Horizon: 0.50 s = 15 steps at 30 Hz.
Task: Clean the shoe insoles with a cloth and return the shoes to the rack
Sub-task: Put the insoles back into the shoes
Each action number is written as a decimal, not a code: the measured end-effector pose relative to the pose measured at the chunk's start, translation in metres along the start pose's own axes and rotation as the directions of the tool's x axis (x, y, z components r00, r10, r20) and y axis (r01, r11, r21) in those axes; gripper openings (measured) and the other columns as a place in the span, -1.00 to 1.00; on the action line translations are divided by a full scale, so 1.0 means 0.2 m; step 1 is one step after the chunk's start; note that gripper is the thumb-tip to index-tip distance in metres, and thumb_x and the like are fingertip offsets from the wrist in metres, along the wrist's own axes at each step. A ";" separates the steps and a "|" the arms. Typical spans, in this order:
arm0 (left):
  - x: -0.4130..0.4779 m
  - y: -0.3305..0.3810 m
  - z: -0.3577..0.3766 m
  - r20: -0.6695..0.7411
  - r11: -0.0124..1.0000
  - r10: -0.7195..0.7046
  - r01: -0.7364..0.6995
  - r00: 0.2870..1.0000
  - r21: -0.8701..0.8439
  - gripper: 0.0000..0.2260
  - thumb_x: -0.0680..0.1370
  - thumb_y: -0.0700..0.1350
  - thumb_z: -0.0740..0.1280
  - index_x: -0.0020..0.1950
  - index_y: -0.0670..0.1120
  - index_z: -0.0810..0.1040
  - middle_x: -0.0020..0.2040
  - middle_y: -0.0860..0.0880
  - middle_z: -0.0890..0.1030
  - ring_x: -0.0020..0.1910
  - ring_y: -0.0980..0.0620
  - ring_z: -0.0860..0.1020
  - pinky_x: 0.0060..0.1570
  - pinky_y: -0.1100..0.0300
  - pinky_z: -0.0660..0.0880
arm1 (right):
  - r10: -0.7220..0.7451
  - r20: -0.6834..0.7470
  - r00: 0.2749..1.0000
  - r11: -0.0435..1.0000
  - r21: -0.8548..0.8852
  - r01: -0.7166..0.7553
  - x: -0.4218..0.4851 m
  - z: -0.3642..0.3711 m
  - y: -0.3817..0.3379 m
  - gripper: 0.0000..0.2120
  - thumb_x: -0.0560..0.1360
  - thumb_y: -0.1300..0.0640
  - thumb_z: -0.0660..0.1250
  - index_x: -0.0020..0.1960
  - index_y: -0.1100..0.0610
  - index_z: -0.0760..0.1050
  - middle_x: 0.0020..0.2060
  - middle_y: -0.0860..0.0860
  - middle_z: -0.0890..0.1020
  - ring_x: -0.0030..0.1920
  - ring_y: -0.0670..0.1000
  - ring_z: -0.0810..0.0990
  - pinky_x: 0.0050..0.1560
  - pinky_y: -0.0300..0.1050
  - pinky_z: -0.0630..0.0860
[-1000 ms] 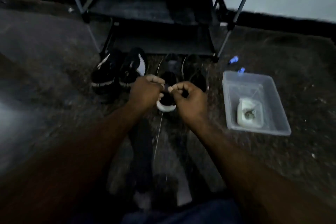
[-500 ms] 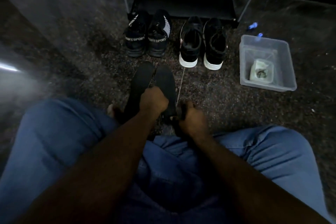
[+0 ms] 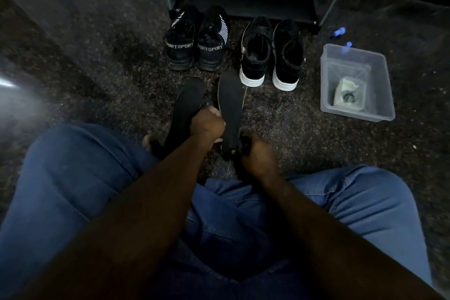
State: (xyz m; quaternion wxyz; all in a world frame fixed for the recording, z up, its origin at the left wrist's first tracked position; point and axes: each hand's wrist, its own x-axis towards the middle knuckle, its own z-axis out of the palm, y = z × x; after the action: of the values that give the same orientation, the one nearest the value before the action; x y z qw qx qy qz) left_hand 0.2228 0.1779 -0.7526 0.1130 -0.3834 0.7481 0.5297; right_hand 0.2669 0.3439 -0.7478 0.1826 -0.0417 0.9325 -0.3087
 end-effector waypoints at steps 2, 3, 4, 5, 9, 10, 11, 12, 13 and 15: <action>0.01 0.01 -0.01 -0.002 0.998 0.044 -0.044 0.999 -0.045 -0.80 0.47 -0.21 0.44 -0.16 0.10 0.56 -0.04 -0.08 0.68 -0.07 -0.16 0.68 -0.16 -0.17 0.70 | 0.084 0.001 0.996 0.981 0.173 -0.083 0.02 -0.01 0.01 -0.60 0.50 0.09 0.51 0.31 0.04 0.53 0.05 0.05 0.71 0.01 0.07 0.68 0.02 -0.24 0.55; 0.01 0.01 -0.01 -0.003 0.995 0.068 -0.068 0.998 -0.073 -0.79 0.46 -0.21 0.44 -0.15 0.12 0.56 -0.06 -0.06 0.68 -0.10 -0.13 0.67 -0.09 -0.17 0.70 | 0.115 0.016 0.993 0.958 0.262 -0.115 0.03 -0.03 0.01 -0.64 0.50 0.09 0.53 0.25 0.01 0.54 -0.02 0.00 0.70 -0.05 0.00 0.66 -0.06 -0.36 0.51; 0.00 0.02 -0.02 0.007 0.990 0.089 -0.088 0.996 -0.113 -0.79 0.49 -0.23 0.43 -0.14 0.10 0.56 -0.07 -0.06 0.67 -0.14 -0.10 0.65 -0.05 -0.12 0.69 | 0.140 0.032 0.990 0.933 0.331 -0.142 0.04 -0.03 0.01 -0.68 0.49 0.10 0.54 0.18 -0.02 0.53 -0.09 -0.04 0.67 -0.12 -0.06 0.63 -0.17 -0.48 0.44; -0.02 0.04 -0.02 0.029 0.983 0.107 -0.101 0.994 -0.155 -0.79 0.54 -0.25 0.41 -0.11 0.07 0.54 -0.07 -0.08 0.66 -0.19 -0.07 0.61 -0.08 -0.04 0.68 | 0.147 0.037 0.988 0.907 0.393 -0.150 0.05 -0.03 0.01 -0.73 0.49 0.12 0.55 0.10 -0.01 0.52 -0.15 -0.06 0.66 -0.18 -0.11 0.60 -0.24 -0.53 0.40; -0.07 0.10 -0.03 0.069 0.949 0.182 -0.157 0.981 -0.273 -0.88 0.64 -0.28 0.32 0.08 -0.08 0.55 -0.12 -0.08 0.64 -0.32 0.04 0.51 -0.39 0.22 0.49 | 0.189 0.077 0.979 0.722 0.664 -0.192 0.08 -0.01 -0.01 -0.87 0.54 0.26 0.48 0.04 0.09 0.62 -0.12 0.11 0.74 -0.19 0.03 0.67 -0.09 -0.09 0.63; -0.08 0.12 -0.03 0.063 0.938 0.194 -0.166 0.979 -0.303 -0.89 0.65 -0.27 0.31 0.12 -0.10 0.54 -0.13 -0.06 0.63 -0.34 0.06 0.50 -0.43 0.27 0.47 | 0.196 0.103 0.975 0.655 0.726 -0.209 0.09 -0.02 -0.02 -0.86 0.56 0.30 0.43 0.09 0.14 0.61 -0.09 0.16 0.74 -0.20 0.05 0.68 -0.14 -0.04 0.63; -0.08 0.14 -0.04 0.060 0.929 0.203 -0.173 0.977 -0.327 -0.90 0.66 -0.27 0.30 0.14 -0.11 0.54 -0.13 -0.06 0.62 -0.35 0.08 0.48 -0.47 0.30 0.45 | 0.194 0.114 0.974 0.599 0.773 -0.210 0.09 -0.02 -0.03 -0.85 0.57 0.34 0.40 0.12 0.18 0.59 -0.09 0.18 0.73 -0.24 0.05 0.68 -0.20 -0.07 0.62; -0.09 0.15 -0.06 0.059 0.924 0.210 -0.178 0.976 -0.339 -0.90 0.67 -0.26 0.30 0.13 -0.10 0.53 -0.11 -0.06 0.62 -0.34 0.08 0.48 -0.48 0.32 0.43 | 0.185 0.107 0.977 0.566 0.801 -0.195 0.10 -0.02 -0.04 -0.84 0.58 0.36 0.38 0.13 0.20 0.58 -0.10 0.19 0.73 -0.28 0.03 0.68 -0.24 -0.11 0.61; -0.08 0.18 -0.06 0.060 0.918 0.221 -0.187 0.973 -0.350 -0.90 0.67 -0.25 0.30 0.11 -0.07 0.53 -0.09 -0.05 0.62 -0.34 0.09 0.48 -0.49 0.32 0.43 | 0.171 0.091 0.981 0.535 0.827 -0.170 0.12 -0.04 -0.05 -0.83 0.59 0.37 0.36 0.14 0.21 0.57 -0.12 0.19 0.72 -0.30 0.01 0.69 -0.26 -0.14 0.60; -0.06 0.23 -0.08 0.064 0.899 0.249 -0.205 0.966 -0.388 -0.88 0.67 -0.24 0.30 0.07 -0.02 0.53 -0.07 -0.05 0.63 -0.33 0.09 0.48 -0.48 0.32 0.42 | 0.167 0.046 0.985 0.483 0.867 -0.122 0.14 -0.06 -0.08 -0.82 0.60 0.39 0.34 0.15 0.21 0.56 -0.14 0.16 0.73 -0.30 0.01 0.69 -0.26 -0.16 0.62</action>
State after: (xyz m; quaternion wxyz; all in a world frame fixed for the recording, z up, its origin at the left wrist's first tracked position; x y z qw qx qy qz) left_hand 0.2023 0.1760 -0.7074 0.0163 -0.2776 0.6640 0.6941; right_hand 0.2357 0.3327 -0.7377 0.1832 0.1410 0.6555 -0.7190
